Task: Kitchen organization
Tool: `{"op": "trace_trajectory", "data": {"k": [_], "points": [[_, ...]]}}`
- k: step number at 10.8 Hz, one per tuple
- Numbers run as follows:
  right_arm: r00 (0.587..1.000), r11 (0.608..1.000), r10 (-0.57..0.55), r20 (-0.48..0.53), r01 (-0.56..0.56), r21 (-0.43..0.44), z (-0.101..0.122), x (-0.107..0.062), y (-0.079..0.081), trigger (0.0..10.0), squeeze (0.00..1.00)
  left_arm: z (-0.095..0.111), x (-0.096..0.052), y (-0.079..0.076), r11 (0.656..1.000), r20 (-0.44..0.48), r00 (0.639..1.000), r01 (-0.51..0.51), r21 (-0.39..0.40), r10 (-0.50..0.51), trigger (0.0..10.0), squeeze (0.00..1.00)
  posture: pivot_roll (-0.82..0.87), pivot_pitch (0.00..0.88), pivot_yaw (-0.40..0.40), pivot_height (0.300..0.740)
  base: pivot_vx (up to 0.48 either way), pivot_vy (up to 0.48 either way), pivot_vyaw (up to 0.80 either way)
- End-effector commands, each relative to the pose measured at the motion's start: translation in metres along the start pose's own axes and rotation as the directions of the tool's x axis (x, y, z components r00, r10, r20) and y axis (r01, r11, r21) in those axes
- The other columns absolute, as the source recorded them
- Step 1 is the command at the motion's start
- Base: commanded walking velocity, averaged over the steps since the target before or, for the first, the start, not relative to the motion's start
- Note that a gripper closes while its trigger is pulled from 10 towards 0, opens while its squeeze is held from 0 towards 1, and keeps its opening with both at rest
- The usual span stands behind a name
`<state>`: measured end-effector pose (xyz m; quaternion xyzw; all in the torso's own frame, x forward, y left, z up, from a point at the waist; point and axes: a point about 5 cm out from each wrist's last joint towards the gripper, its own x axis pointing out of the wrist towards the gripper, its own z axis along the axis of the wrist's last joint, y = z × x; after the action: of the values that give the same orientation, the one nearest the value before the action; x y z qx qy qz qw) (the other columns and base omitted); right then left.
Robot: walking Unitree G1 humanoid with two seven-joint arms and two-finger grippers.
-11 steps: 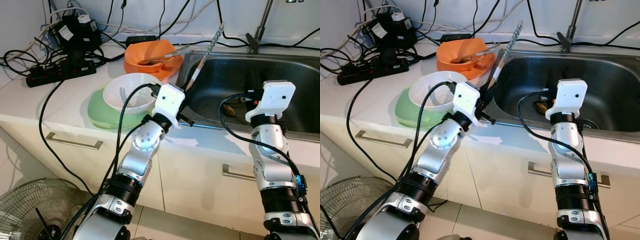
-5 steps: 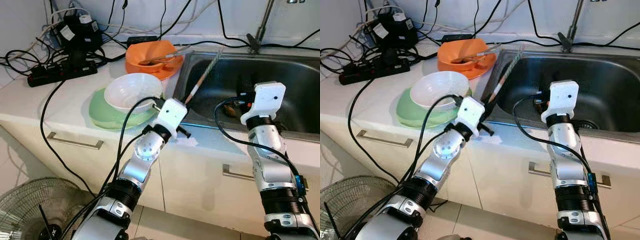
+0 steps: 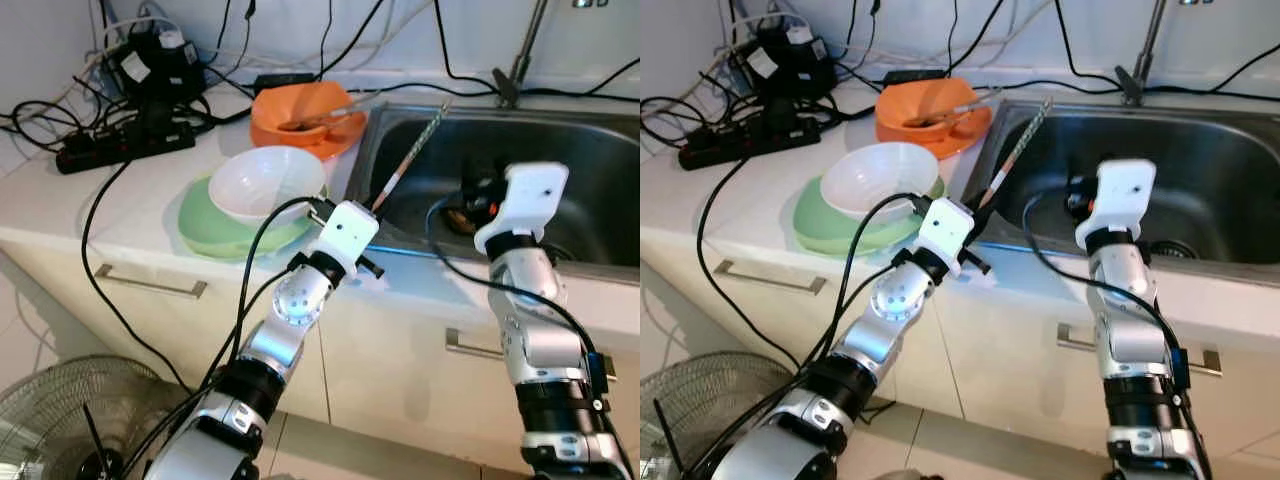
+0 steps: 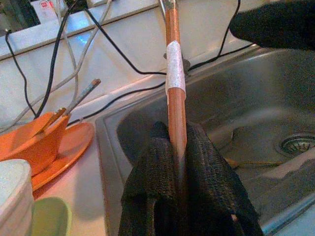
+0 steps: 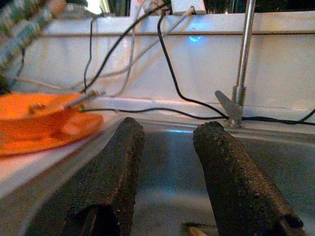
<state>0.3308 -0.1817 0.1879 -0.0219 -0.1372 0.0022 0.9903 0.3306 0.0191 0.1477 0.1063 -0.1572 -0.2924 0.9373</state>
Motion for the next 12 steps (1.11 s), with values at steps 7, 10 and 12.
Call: {"op": "trace_trajectory", "data": {"k": [7, 10, 12], "points": [[0.975, 0.949, 0.198, -0.099, -0.165, 0.267, 0.013, -0.018, 0.013, 10.0, 0.0, -0.006, 0.002, -0.005, 1.0, -0.033, 0.999, -0.001, 0.014, 0.002, 10.0, 0.0, -0.01, 0.0, 0.104, 0.74, 0.0, 0.0, 0.0], [0.942, 0.867, 0.328, -0.066, -0.273, 0.416, 0.021, -0.032, 0.023, 10.0, 0.0, -0.005, 0.003, -0.008, 1.0, -0.031, 0.999, 0.012, 0.015, -0.012, 10.0, 0.0, -0.01, 0.0, 0.109, 0.74, 0.0, 0.0, 0.0], [0.944, 0.83, 0.33, -0.028, -0.276, 0.484, 0.029, -0.029, 0.024, 10.0, 0.0, -0.006, 0.003, -0.01, 1.0, -0.033, 0.999, 0.02, 0.016, -0.019, 10.0, 0.0, -0.01, 0.0, 0.109, 0.74, 0.0, 0.0, 0.0]]}}
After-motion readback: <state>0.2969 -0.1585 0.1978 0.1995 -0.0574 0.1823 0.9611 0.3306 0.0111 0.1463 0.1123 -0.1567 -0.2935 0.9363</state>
